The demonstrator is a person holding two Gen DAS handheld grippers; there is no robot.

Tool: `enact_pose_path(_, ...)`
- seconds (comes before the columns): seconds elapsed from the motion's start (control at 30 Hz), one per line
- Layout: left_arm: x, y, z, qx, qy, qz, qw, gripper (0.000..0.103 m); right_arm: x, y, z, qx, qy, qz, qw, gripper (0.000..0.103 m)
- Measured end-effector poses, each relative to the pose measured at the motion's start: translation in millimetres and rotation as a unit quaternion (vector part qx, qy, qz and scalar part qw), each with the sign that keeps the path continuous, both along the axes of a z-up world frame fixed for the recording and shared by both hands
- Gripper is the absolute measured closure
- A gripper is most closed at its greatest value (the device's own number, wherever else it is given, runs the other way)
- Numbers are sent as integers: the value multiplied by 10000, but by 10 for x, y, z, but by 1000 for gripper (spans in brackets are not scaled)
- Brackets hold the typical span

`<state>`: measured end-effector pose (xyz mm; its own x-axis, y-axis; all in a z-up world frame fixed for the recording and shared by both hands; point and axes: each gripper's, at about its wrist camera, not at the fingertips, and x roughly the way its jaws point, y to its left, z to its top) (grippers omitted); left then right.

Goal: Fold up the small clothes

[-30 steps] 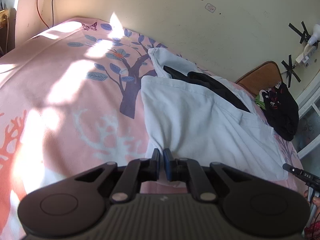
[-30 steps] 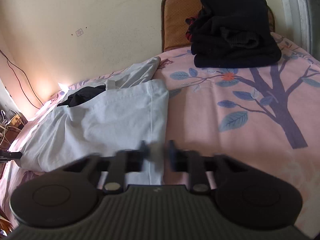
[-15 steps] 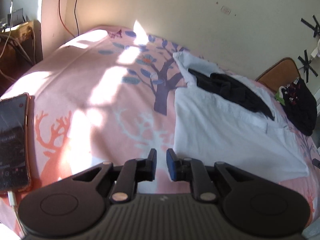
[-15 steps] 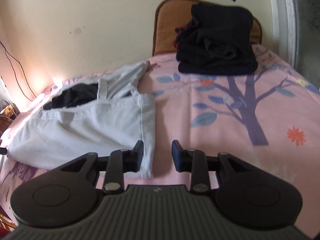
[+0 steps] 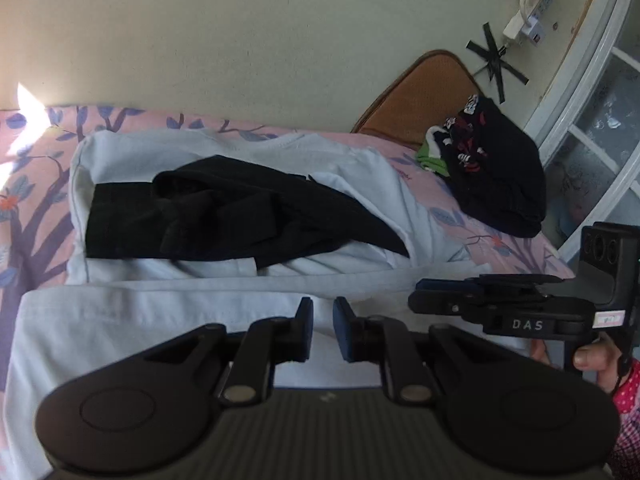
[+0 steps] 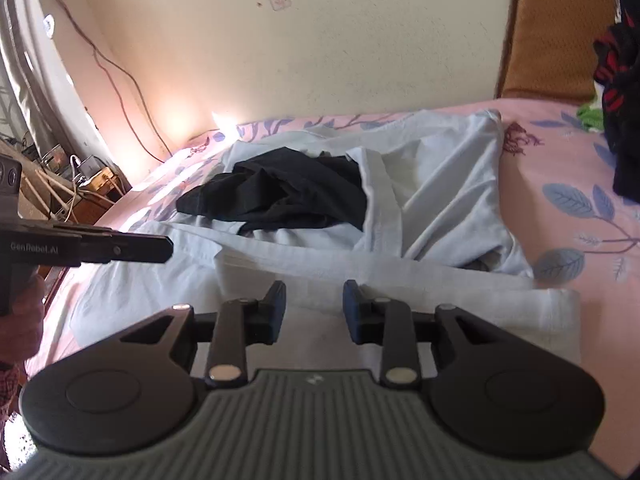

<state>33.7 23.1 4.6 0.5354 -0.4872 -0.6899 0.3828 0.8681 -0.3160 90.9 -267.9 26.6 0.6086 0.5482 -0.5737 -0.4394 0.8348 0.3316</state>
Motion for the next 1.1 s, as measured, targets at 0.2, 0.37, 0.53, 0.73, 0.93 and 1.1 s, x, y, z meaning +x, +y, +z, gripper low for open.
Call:
enact_pose_path(0.2,164,223,-87,334,141,6,9993,97,21,-412,125,-43,8,-369,9993,89)
enact_pose_path(0.37,401,613,420,463,-799,541,9943,82,233,-535,556,-91,-496,-381,9980,80)
enact_pose_path(0.53,1371,469,368,1083,-738,609,9895,55,1207,-373,731,-228,-632,-534,9963,64)
enact_pose_path(0.73,2172,171,-125,1636,-352,417,9850,34,2292,-11,466,-398,215,-311,9985,36)
enact_pose_path(0.93,2348,78,-352,1809,-168,250,9830,77,2690,269,147,-1045,396,81,9937,31)
enact_pose_path(1.1,2123,-33,-208,1972,-520,238,9787,85,2489,318,110,-1139,235,329,9927,95)
